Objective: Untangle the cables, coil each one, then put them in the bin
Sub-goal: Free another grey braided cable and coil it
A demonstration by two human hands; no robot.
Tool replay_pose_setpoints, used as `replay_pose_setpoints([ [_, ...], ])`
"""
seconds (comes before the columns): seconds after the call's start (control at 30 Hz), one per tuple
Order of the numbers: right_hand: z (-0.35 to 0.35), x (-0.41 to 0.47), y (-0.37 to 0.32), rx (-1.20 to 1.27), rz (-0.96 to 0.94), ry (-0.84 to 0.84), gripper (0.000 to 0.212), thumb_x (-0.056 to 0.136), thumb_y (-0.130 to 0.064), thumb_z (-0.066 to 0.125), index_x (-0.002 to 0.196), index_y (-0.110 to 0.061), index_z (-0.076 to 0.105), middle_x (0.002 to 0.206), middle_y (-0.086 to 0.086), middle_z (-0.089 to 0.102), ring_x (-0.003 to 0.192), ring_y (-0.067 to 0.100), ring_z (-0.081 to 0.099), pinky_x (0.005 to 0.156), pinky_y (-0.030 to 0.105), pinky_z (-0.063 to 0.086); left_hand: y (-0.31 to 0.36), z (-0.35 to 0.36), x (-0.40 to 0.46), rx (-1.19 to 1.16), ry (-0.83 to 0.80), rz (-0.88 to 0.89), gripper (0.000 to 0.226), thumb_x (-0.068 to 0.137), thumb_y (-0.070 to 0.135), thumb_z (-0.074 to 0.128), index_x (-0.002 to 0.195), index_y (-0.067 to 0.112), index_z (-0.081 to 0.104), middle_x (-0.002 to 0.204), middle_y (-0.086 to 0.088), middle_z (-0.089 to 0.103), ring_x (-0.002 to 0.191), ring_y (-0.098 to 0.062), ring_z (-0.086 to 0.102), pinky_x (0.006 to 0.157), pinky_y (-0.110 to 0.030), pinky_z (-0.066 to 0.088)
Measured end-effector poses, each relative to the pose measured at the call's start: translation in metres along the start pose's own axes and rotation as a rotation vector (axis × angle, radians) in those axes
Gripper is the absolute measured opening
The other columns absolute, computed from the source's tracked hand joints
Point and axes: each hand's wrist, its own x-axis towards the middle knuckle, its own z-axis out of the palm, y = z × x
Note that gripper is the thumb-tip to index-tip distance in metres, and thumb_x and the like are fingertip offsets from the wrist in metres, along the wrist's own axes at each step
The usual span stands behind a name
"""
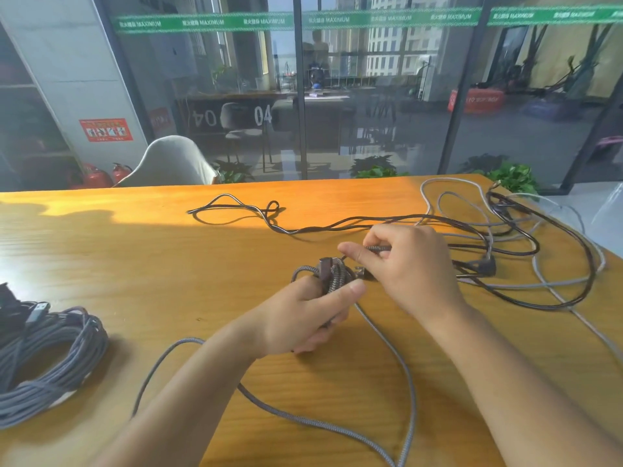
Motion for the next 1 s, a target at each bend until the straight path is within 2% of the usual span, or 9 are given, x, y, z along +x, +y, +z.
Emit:
replay_pose_setpoints([
  [0.17, 0.002, -0.006, -0.020, 0.258, 0.060, -0.112, 0.046, 0.104, -0.042, 0.060, 0.062, -0.021, 0.056, 0.047, -0.007, 0.041, 0.050, 0.015, 0.039, 0.053, 0.035, 0.033, -0.006, -0.008, 0.002, -0.026, 0.147, -0.013, 0.074, 0.094, 0.065, 0.046, 0.079, -0.008, 0.041, 0.056, -0.010, 0.034, 0.046, -0.021, 0.026, 0.045, -0.029, 0.025],
  [0.33, -0.006, -0.004, -0.025, 0.398, 0.204, -0.399, 0.037, 0.107, -0.033, 0.053, 0.073, -0.025, 0.065, 0.060, -0.001, 0.061, 0.054, 0.014, 0.054, 0.061, 0.044, 0.049, -0.012, -0.010, 0.005, -0.055, 0.251, 0.008, 0.075, 0.096, 0.063, 0.048, 0.073, -0.009, 0.046, 0.056, -0.009, 0.032, 0.046, -0.021, 0.026, 0.046, -0.032, 0.024],
  [0.4, -0.013, -0.001, -0.026, 0.411, 0.258, -0.544, 0.034, 0.108, -0.029, 0.049, 0.082, -0.020, 0.069, 0.064, -0.001, 0.068, 0.055, 0.015, 0.062, 0.061, 0.040, 0.052, -0.012, -0.008, 0.007, -0.076, 0.311, 0.007, 0.062, 0.103, 0.056, 0.048, 0.061, 0.009, 0.056, 0.055, -0.006, 0.032, 0.047, -0.019, 0.027, 0.048, -0.034, 0.023],
  [0.5, -0.016, -0.006, -0.035, 0.350, 0.197, -0.704, 0.037, 0.109, -0.031, 0.045, 0.084, -0.019, 0.070, 0.065, -0.002, 0.072, 0.058, 0.015, 0.067, 0.066, 0.033, 0.054, -0.015, -0.020, 0.010, -0.234, 0.476, -0.013, 0.058, 0.101, 0.062, 0.049, 0.075, 0.010, 0.048, 0.061, -0.007, 0.027, 0.052, -0.020, 0.023, 0.051, -0.036, 0.018],
  [0.6, -0.003, -0.018, -0.049, 0.331, 0.117, -0.587, 0.038, 0.111, -0.032, 0.042, 0.085, -0.024, 0.069, 0.061, -0.003, 0.065, 0.055, 0.006, 0.055, 0.063, 0.029, 0.046, -0.023, -0.043, 0.005, -0.360, 0.602, -0.006, 0.067, 0.098, 0.069, 0.047, 0.076, 0.006, 0.035, 0.065, -0.007, 0.024, 0.054, -0.020, 0.021, 0.053, -0.037, 0.015],
  [0.7, 0.008, -0.017, -0.043, 0.385, 0.232, -0.410, 0.037, 0.111, -0.034, 0.041, 0.085, -0.026, 0.066, 0.057, -0.011, 0.055, 0.055, 0.006, 0.051, 0.063, 0.032, 0.043, -0.027, -0.047, 0.001, -0.299, 0.474, -0.003, 0.078, 0.100, 0.067, 0.045, 0.081, -0.008, 0.039, 0.064, -0.007, 0.027, 0.053, -0.020, 0.023, 0.052, -0.034, 0.019],
  [0.77, 0.010, -0.014, -0.035, 0.402, 0.284, -0.339, 0.037, 0.112, -0.032, 0.040, 0.085, -0.027, 0.065, 0.055, -0.016, 0.054, 0.055, 0.005, 0.049, 0.061, 0.030, 0.041, -0.021, -0.033, 0.001, -0.215, 0.328, -0.007, 0.071, 0.099, 0.070, 0.046, 0.082, 0.001, 0.046, 0.059, -0.007, 0.032, 0.049, -0.020, 0.028, 0.048, -0.030, 0.026],
  [0.87, 0.009, -0.011, -0.031, 0.468, 0.279, -0.259, 0.038, 0.113, -0.028, 0.041, 0.081, -0.021, 0.062, 0.055, -0.013, 0.050, 0.053, 0.007, 0.044, 0.058, 0.034, 0.039, -0.016, -0.012, 0.007, -0.141, 0.145, -0.001, 0.066, 0.096, 0.074, 0.045, 0.084, 0.009, 0.050, 0.056, -0.005, 0.035, 0.046, -0.019, 0.030, 0.045, -0.028, 0.030],
  [1.0, 0.010, -0.015, -0.036, 0.470, 0.201, -0.305, 0.044, 0.113, -0.031, 0.040, 0.072, -0.023, 0.052, 0.057, -0.011, 0.048, 0.054, 0.010, 0.040, 0.057, 0.039, 0.037, -0.015, -0.009, 0.007, -0.209, 0.240, -0.002, 0.063, 0.092, 0.074, 0.044, 0.084, 0.011, 0.050, 0.060, -0.006, 0.033, 0.050, -0.020, 0.029, 0.046, -0.029, 0.030],
])
